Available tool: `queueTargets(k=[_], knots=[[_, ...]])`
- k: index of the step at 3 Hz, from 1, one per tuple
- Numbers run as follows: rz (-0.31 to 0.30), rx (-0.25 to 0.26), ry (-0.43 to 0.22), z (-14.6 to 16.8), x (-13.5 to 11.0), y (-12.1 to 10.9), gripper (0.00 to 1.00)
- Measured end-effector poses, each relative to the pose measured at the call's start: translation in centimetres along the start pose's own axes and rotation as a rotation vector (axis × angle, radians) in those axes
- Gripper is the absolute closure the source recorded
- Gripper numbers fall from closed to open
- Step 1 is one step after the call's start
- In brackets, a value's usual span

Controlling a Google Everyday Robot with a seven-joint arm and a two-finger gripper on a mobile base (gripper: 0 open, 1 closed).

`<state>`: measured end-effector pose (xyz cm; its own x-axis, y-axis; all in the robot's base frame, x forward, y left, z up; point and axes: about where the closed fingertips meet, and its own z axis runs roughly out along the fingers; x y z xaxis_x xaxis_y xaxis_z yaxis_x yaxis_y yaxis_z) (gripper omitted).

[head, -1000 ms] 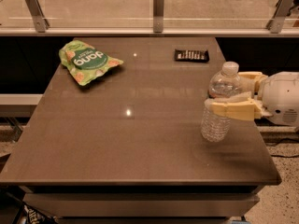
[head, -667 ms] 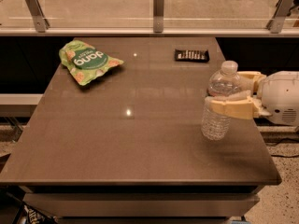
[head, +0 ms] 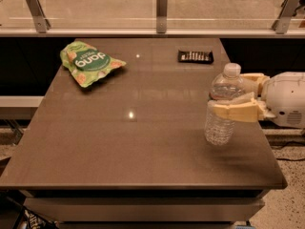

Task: Move water bottle near green rice chip bag

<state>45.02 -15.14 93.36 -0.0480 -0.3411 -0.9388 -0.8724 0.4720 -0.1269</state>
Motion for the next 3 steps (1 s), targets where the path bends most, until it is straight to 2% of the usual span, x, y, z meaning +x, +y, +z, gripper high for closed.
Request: queueTargets(k=[1,3], knots=[[-0.016,-0.006,0.011,0.0,-1.2,-0.4,1.00],[-0.093,-0.021,0.080,1.5,-6.5,-2.6,1.00]])
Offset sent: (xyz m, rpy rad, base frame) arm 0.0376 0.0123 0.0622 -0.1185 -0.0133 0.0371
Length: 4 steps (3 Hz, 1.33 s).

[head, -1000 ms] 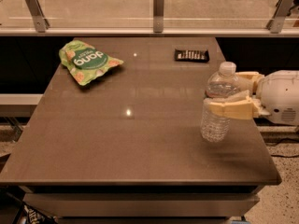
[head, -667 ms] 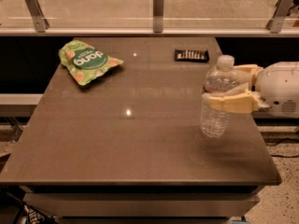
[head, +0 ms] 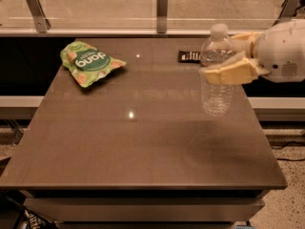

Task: Move water bottle near green rice chip bag

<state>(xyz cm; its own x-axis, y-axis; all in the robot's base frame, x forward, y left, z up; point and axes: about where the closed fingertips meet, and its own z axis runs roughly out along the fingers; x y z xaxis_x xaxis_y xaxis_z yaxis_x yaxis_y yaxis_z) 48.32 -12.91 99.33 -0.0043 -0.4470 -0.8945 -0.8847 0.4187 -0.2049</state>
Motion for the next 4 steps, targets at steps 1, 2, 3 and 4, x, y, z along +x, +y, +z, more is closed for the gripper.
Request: queueTargets(k=[1,2,3,4], knots=[[-0.046,0.002,-0.017,1.4,-2.2,-1.3,1.00],[-0.081,-0.012,-0.053,3.2,-3.7,-2.7,1.00],[-0.100,-0.031,-0.067,5.1,-4.7,-3.9,1.00],[-0.113,-0.041,-0.074,7.0,-5.2,-5.3,1.00]])
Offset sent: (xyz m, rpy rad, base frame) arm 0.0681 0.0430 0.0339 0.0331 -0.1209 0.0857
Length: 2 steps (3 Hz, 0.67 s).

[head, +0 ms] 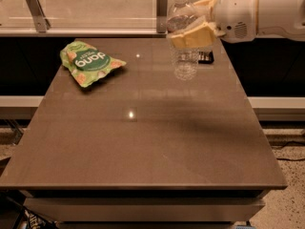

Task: Move water bottle near green rice chip bag

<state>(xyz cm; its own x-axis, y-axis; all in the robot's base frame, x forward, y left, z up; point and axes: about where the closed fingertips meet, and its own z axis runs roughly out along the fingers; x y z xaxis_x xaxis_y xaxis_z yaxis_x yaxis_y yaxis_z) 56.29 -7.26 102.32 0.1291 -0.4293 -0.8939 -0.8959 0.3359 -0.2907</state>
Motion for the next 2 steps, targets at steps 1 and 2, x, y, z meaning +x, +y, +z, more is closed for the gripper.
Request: queueTargets(k=[1,2], knots=[[0.002,-0.013,-0.029,2.0,-0.1,-1.6,1.00],[0.029,-0.039,-0.088,4.1,0.4,-2.4,1.00]])
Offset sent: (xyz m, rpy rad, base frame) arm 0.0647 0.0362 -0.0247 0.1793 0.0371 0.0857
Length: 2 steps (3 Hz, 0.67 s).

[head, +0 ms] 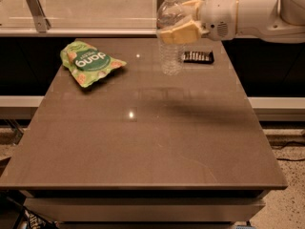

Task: Move water bottle near green rice chip bag

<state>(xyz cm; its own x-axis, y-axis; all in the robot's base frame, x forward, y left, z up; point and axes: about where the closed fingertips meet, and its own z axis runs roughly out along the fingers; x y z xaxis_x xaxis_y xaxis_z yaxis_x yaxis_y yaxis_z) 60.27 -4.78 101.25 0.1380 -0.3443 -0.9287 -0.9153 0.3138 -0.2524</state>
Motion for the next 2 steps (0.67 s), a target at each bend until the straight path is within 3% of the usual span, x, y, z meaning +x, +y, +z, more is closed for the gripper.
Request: queueTargets(k=[2], knots=[[0.039,-0.039,-0.081,4.7,0.6,0.9,1.00]])
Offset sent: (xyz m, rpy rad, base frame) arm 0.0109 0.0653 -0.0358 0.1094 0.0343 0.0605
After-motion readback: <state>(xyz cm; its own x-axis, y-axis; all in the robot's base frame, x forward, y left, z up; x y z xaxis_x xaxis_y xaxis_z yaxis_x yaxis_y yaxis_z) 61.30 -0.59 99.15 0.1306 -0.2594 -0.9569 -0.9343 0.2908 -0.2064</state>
